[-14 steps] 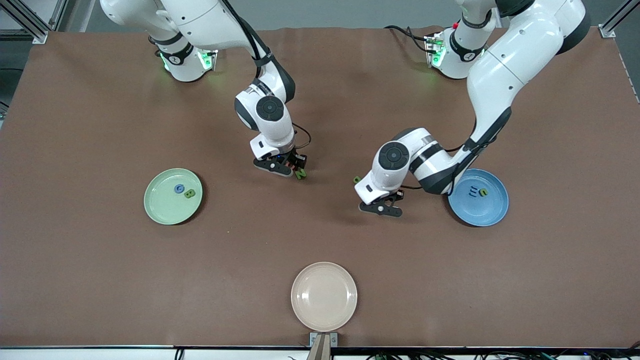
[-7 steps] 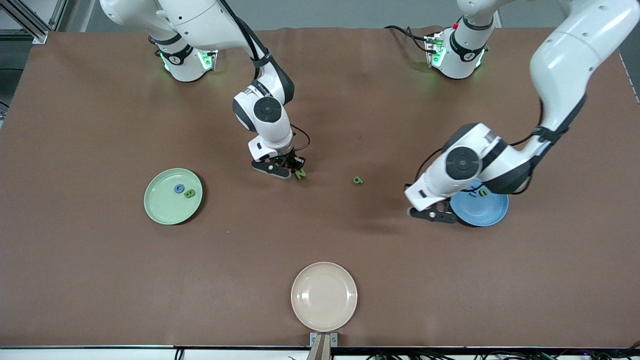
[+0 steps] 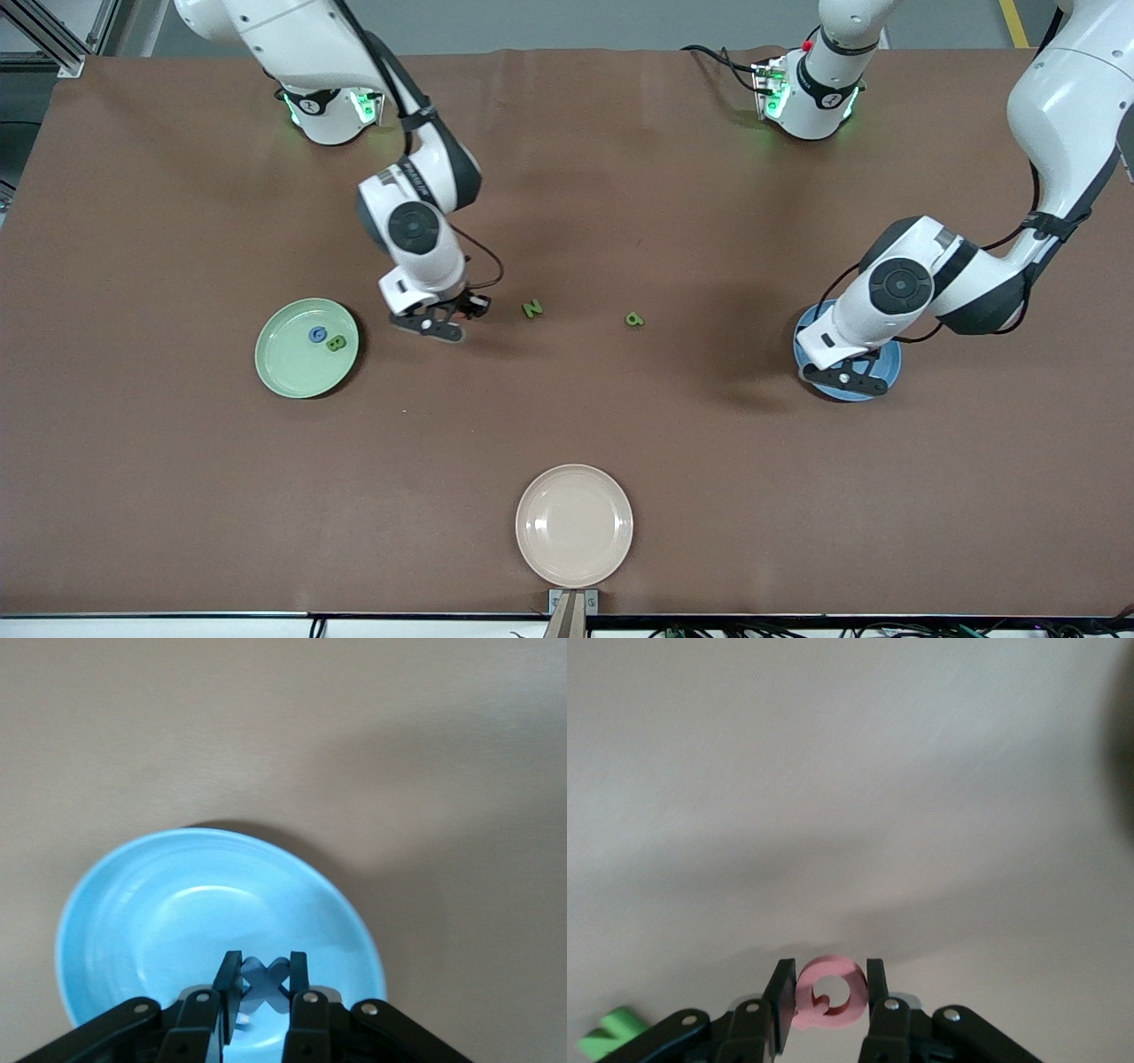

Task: Sort upper and lower case letters into plates
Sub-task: 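Carry and drop the x in the blue plate while the right drops Q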

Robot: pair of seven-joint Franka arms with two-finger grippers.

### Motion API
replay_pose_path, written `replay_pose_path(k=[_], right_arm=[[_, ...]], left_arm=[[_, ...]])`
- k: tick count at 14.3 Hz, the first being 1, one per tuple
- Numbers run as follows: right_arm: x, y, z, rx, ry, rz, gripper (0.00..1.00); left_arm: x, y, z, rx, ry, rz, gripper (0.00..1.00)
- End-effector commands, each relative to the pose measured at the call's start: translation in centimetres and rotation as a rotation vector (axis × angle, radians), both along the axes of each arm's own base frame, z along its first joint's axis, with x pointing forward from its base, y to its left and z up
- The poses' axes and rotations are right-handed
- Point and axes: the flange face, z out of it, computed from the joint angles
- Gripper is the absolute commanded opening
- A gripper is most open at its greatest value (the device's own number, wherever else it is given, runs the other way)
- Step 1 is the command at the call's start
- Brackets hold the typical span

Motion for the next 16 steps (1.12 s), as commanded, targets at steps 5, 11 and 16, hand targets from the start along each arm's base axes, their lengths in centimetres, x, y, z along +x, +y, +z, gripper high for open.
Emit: replay_pose_path(k=[5, 11, 16], right_arm=[[3.3, -22.3, 0.9, 0.04, 0.026, 0.298, 0.0], [2.5, -31.8, -1.3, 0.045, -0.027, 0.403, 0.0], [1.8, -30.9, -3.5, 0.059, 0.016, 0.411, 0.01]], left_arm=[[1.2, 4.4, -1.7, -0.024, -0.1, -0.079, 0.08], [1.0, 5.9, -3.2, -0.026, -0.092, -0.103, 0.08], [1.0, 6.2, -3.1, -0.021, -0.095, -0.09, 0.69]])
